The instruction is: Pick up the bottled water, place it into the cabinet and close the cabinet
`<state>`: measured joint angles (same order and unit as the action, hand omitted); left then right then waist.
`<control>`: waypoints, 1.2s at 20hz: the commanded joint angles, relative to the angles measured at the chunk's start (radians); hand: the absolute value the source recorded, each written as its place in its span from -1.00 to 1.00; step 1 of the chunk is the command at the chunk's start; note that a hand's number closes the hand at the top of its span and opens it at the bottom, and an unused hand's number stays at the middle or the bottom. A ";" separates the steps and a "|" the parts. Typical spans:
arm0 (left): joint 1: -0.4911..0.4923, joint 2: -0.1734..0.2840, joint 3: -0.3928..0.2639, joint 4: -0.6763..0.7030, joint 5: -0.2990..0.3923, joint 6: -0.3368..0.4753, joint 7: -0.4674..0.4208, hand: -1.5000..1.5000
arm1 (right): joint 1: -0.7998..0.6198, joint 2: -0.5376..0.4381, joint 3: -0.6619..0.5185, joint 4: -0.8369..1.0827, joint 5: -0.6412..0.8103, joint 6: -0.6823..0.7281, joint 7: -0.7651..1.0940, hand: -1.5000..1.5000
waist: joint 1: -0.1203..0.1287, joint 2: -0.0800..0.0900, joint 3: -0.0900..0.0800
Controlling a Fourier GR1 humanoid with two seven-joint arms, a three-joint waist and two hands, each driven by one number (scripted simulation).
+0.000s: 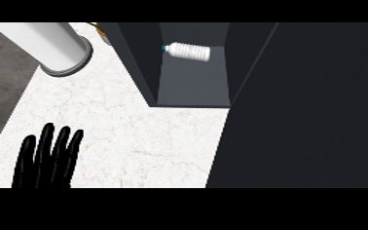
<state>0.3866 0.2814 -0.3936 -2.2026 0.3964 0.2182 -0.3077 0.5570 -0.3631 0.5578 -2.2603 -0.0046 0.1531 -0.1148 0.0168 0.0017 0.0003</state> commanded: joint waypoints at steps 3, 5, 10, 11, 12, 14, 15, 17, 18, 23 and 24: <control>0.137 0.056 0.118 -0.046 0.103 -0.092 -0.076 -1.00 | -0.005 0.045 0.247 -0.089 0.159 -0.004 0.069 1.00 | 0.001 -0.010 -0.004; 0.195 0.078 0.129 -0.117 0.115 -0.106 -0.073 -1.00 | -0.036 0.061 0.248 -0.072 0.159 0.002 0.089 1.00 | 0.014 -0.010 -0.003; 0.313 0.111 0.182 -0.147 0.185 -0.186 -0.100 -1.00 | -0.092 0.097 0.242 -0.072 0.149 0.012 0.149 1.00 | 0.035 -0.009 -0.003; 0.300 0.119 0.208 -0.130 0.200 -0.210 -0.112 -1.00 | -0.094 0.107 0.256 -0.075 0.156 0.011 0.157 1.00 | 0.028 -0.008 -0.004; 0.264 0.129 0.245 -0.138 0.219 -0.197 -0.085 -1.00 | -0.134 0.126 0.253 -0.068 0.135 0.020 0.205 1.00 | 0.032 -0.001 -0.004; 0.306 0.145 0.265 -0.142 0.242 -0.243 -0.101 -1.00 | -0.132 0.144 0.249 -0.081 0.116 0.015 0.235 1.00 | 0.043 -0.004 -0.005; 0.307 0.146 0.282 -0.128 0.265 -0.257 -0.103 -1.00 | -0.151 0.167 0.237 -0.054 0.098 0.011 0.238 1.00 | 0.049 -0.002 -0.005; 0.298 0.141 0.282 -0.101 0.269 -0.272 -0.107 -1.00 | -0.202 0.213 0.215 -0.035 0.059 0.006 0.275 1.00 | 0.049 0.004 -0.005; 0.328 0.152 0.271 -0.106 0.261 -0.307 -0.118 -1.00 | -0.221 0.236 0.199 -0.029 0.044 -0.004 0.298 1.00 | 0.058 0.002 -0.005; 0.404 0.182 0.373 -0.123 0.332 -0.377 -0.140 -1.00 | -0.386 0.353 0.158 0.027 0.027 -0.033 0.443 1.00 | 0.072 -0.001 -0.005; 0.414 0.180 0.375 -0.105 0.336 -0.407 -0.154 -1.00 | -0.444 0.355 0.156 0.060 0.002 -0.080 0.477 1.00 | 0.061 0.000 -0.005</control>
<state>0.7552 0.4479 -0.0624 -2.3005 0.6781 -0.1251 -0.4400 0.2412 -0.1274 0.6217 -2.2384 0.0438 0.1414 0.2512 0.0757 0.0038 -0.0026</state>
